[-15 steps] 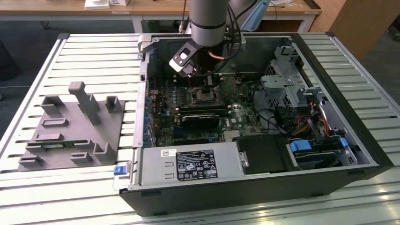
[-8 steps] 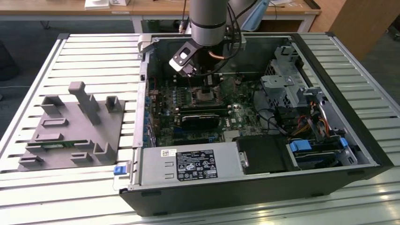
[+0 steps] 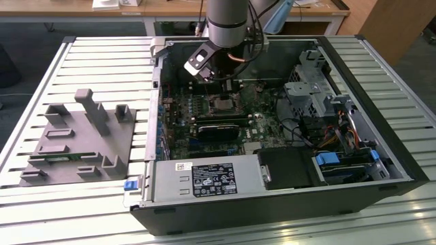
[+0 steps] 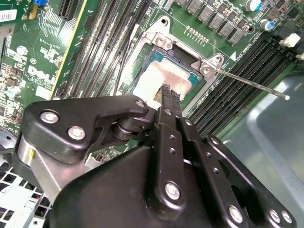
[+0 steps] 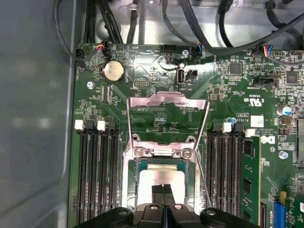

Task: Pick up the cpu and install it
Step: 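Place the cpu into insertion slot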

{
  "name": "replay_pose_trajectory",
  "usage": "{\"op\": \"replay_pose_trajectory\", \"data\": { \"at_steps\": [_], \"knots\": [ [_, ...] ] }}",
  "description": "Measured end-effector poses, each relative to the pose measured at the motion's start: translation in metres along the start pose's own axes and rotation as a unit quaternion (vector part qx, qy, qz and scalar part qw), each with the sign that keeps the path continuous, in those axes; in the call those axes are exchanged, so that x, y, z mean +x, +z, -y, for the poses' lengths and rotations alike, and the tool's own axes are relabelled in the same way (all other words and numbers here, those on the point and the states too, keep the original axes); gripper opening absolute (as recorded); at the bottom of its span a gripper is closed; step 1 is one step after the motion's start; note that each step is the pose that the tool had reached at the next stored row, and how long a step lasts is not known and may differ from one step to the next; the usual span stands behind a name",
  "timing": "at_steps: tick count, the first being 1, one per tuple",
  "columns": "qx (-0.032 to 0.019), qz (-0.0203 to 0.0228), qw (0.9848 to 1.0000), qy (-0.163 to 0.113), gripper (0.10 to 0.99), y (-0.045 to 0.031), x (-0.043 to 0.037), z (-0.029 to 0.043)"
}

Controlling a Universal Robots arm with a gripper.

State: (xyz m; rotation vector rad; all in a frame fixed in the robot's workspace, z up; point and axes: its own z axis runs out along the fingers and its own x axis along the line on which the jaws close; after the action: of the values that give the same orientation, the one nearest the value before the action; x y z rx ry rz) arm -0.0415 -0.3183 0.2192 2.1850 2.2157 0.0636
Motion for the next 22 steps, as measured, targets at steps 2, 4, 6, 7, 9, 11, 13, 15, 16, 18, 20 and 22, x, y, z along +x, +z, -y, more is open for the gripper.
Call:
{"op": "replay_pose_trajectory", "data": {
  "at_steps": [2,4,6,7,9,11,13,15,16,18,20,22],
  "knots": [
    [0.0000,0.0000,1.0000,0.000,0.106,-0.0024,0.0000,-0.0001],
    [-0.0001,-0.0001,1.0000,0.000,0.106,-0.0054,0.0001,-0.0003],
    [0.0000,0.0000,1.0000,0.000,0.106,-0.0102,0.0001,-0.0005],
    [0.0000,-0.0001,1.0000,0.000,0.106,-0.0135,0.0001,-0.0007],
    [-0.0001,-0.0001,1.0000,0.000,0.106,-0.0216,0.0002,-0.0011],
    [0.0000,-0.0001,1.0000,0.000,0.106,-0.0306,0.0002,-0.0015],
    [0.0000,0.0000,1.0000,0.000,0.106,-0.0396,0.0003,-0.0020],
    [0.0001,0.0001,1.0000,0.000,0.106,-0.0482,0.0004,-0.0024],
    [0.0000,0.0000,1.0000,0.000,0.106,-0.0498,0.0004,-0.0025],
    [-0.0001,-0.0018,1.0000,0.000,0.106,-0.0499,-0.0014,-0.0025],
    [0.0000,-0.0019,1.0000,0.000,0.106,-0.0500,-0.0044,-0.0024],
    [0.0000,-0.0019,1.0000,0.000,0.106,-0.0500,-0.0066,-0.0024]
  ]
}}
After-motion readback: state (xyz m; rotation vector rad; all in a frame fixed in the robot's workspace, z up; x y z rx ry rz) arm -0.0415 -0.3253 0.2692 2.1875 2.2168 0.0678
